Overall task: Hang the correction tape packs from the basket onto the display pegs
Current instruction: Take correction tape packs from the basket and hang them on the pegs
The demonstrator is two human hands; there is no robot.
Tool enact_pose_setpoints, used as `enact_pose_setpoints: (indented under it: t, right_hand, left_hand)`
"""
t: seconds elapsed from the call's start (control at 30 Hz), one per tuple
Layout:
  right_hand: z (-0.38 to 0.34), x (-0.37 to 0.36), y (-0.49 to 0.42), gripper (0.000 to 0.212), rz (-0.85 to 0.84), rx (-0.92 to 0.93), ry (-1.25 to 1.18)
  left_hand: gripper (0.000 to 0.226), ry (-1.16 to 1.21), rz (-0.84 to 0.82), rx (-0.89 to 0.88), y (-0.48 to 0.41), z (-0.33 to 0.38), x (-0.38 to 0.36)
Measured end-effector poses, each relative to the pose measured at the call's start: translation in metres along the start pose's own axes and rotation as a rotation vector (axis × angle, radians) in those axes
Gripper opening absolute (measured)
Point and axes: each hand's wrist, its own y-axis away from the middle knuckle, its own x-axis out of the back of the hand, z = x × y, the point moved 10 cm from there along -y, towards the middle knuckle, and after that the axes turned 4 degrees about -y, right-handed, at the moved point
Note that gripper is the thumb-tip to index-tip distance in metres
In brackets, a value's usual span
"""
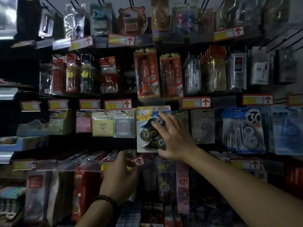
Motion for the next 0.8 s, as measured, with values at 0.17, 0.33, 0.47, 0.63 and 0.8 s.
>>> enact_pose_setpoints:
  t: [0.17,0.33,0.47,0.63,0.8]
  right_hand:
    - [0.004,0.003,-0.007,0.106,0.008,-0.006,0.022]
    - [0.007,-0.007,-0.013,0.108,-0.112,-0.032,0.065]
    - [0.01,-0.014,-0.017,0.107,-0.183,-0.066,0.101]
    - [0.012,-0.027,-0.017,0.098,-0.285,-0.141,0.093]
    - [0.0,-0.012,0.009,0.076,-0.256,-0.172,-0.073]
  left_hand:
    - [0.029,0.008,-0.02,0.006,-0.001,0.002,-0.001]
    - [0.036,0.073,0.011,0.002,-0.001,0.014,0.008]
    - [0.035,0.056,-0.002,-0.021,0.003,0.021,0.007]
    - [0.028,0.012,-0.074,-0.043,0.018,0.027,0.001]
    - [0.026,0.001,-0.21,-0.04,0.054,0.024,-0.006]
